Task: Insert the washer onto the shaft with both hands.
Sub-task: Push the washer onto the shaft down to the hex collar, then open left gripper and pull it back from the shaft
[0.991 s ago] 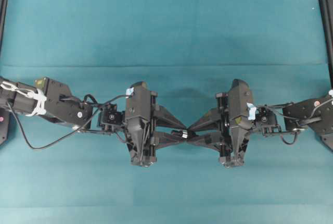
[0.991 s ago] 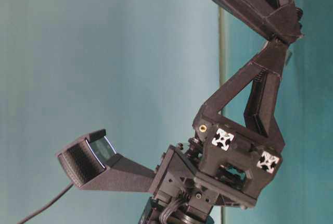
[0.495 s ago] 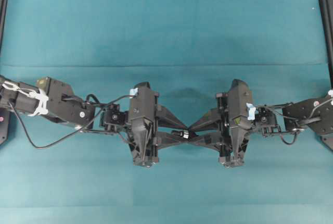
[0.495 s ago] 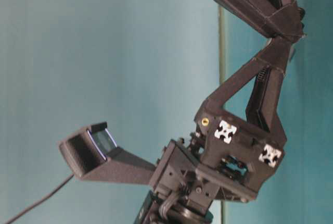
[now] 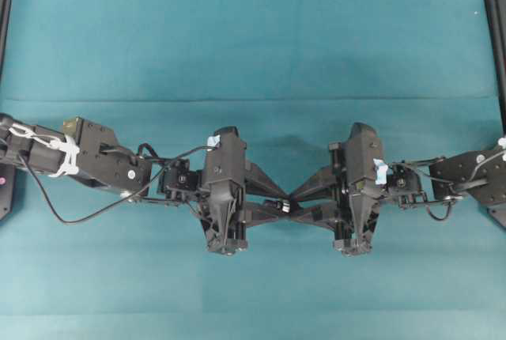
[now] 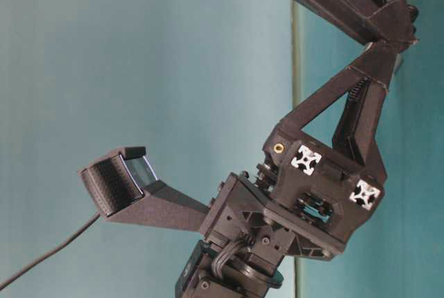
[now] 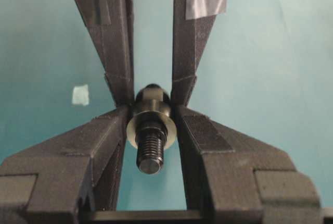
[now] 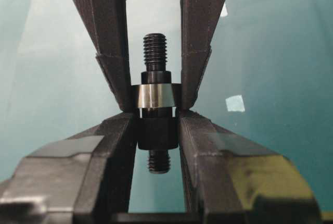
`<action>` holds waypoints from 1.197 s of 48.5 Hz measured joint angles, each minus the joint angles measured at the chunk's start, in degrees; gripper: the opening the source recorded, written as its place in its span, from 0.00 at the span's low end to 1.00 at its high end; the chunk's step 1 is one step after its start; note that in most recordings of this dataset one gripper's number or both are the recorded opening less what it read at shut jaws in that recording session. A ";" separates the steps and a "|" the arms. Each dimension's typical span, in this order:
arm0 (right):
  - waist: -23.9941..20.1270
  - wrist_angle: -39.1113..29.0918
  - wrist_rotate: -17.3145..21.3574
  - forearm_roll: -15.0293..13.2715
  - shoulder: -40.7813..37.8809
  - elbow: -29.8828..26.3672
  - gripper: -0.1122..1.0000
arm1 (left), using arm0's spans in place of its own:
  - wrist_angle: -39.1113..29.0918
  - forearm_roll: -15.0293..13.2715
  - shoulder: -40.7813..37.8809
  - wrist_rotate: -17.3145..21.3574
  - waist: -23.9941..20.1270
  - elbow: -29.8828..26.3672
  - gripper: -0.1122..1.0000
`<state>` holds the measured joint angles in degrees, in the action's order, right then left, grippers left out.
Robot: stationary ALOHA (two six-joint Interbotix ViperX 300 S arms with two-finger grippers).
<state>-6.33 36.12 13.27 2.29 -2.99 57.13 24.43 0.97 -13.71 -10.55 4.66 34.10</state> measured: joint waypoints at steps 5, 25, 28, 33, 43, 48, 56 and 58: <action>0.00 0.00 0.00 0.00 0.00 0.00 0.10 | -0.53 0.00 0.00 -1.05 -0.09 -0.18 0.43; 0.09 -0.62 0.00 0.09 0.00 -0.09 0.10 | -0.97 0.00 0.26 -1.85 -0.70 -0.35 0.89; 0.26 -0.70 0.00 0.09 0.00 0.00 0.10 | -1.23 0.00 0.44 -1.76 -0.70 -0.35 0.89; 0.26 -0.70 0.00 0.09 0.00 0.00 0.10 | -1.32 0.00 0.88 -1.76 -0.79 -0.35 0.89; 0.26 -0.62 0.00 0.00 0.00 0.00 0.10 | -1.58 0.00 2.90 -1.49 -1.14 -0.26 0.89; 0.26 -0.70 0.00 0.00 0.00 0.00 0.10 | -2.99 0.00 4.66 -1.41 -1.67 0.53 0.89; 0.26 -0.70 0.00 0.09 0.00 0.00 0.10 | -8.00 0.00 8.00 -1.05 -1.67 3.16 0.88; 0.26 -0.70 0.00 0.09 0.00 -0.09 0.10 | -9.58 0.00 9.05 -1.05 -1.58 3.96 0.88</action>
<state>-6.06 35.42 13.27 2.37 -2.99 57.04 14.85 0.97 -4.66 -11.60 3.08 38.06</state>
